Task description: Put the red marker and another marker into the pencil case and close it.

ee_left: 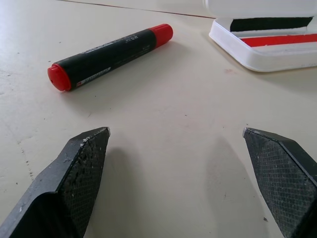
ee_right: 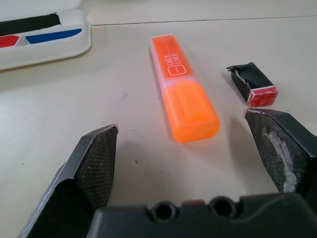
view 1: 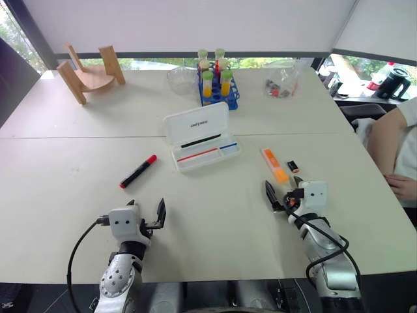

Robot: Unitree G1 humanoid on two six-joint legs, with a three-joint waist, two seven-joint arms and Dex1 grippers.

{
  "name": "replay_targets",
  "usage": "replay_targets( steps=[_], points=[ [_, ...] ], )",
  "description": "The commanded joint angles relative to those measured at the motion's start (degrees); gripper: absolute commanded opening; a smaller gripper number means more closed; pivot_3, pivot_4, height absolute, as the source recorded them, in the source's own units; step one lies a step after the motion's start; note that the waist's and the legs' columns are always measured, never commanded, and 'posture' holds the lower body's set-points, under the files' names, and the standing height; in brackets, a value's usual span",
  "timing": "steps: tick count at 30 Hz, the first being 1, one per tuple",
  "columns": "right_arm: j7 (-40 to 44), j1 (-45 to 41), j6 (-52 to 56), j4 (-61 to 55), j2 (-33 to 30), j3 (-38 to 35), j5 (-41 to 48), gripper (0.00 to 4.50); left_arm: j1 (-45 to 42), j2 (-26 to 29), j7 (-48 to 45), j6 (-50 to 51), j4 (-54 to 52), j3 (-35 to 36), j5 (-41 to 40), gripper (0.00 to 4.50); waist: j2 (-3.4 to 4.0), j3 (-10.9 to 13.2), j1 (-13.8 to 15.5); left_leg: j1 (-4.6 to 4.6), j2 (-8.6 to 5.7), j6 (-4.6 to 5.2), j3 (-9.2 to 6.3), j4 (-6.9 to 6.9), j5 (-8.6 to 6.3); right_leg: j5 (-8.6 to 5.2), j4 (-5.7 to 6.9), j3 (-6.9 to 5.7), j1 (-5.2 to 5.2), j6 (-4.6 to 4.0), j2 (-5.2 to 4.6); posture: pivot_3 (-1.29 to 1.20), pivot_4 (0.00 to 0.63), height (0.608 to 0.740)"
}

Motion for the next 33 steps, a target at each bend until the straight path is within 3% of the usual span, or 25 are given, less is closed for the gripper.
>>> replay_targets(
  steps=[1, 23, 28, 33],
  points=[
    [0.7, 1.6, 1.5, 1.8, -0.3, 0.5, -0.1, 4.50, 0.8, -0.2, 0.1, -0.3, -0.5, -0.4, 0.1, 4.43, 0.01, 0.0, 0.0, 0.00, 0.00, 0.00, 0.00, 0.00, 0.00, 0.00, 0.00, 0.00, 0.00, 0.00, 0.00, 0.00, 0.150, 0.740],
    [1.1, 1.8, 0.6, 1.1, -1.2, -0.2, 0.0, 4.50, -0.7, 0.4, -1.3, 0.2, -0.5, 0.0, -1.6, 4.43, 0.02, 0.0, 0.0, 0.00, 0.00, 0.00, 0.00, 0.00, 0.00, 0.00, 0.00, 0.00, 0.01, -0.01, 0.01, 0.00, 0.150, 0.740],
    [3.5, 0.9, 0.4, -2.8, -4.3, -0.4, -0.1, 4.50, -4.8, 4.7, -4.1, 3.0, -2.8, 2.3, -3.5, 4.43, 0.12, 0.0, 0.2, -0.02, -0.01, 0.00, 0.00, 0.01, 0.00, 0.04, 0.02, -0.01, -0.02, 0.08, 0.02, 0.00, 0.150, 0.740],
    [9.6, -2.3, 7.1, -11.8, -11.1, -1.1, 3.0, 4.50, -11.4, 14.6, -13.3, 9.5, -5.2, 5.8, -10.6, 4.43, 0.54, 0.3, 0.0, -0.09, 0.00, 0.00, -0.03, 0.11, 0.01, 0.07, 0.14, 0.00, -0.11, 0.12, 0.09, 0.00, 0.150, 0.740]
  ],
)
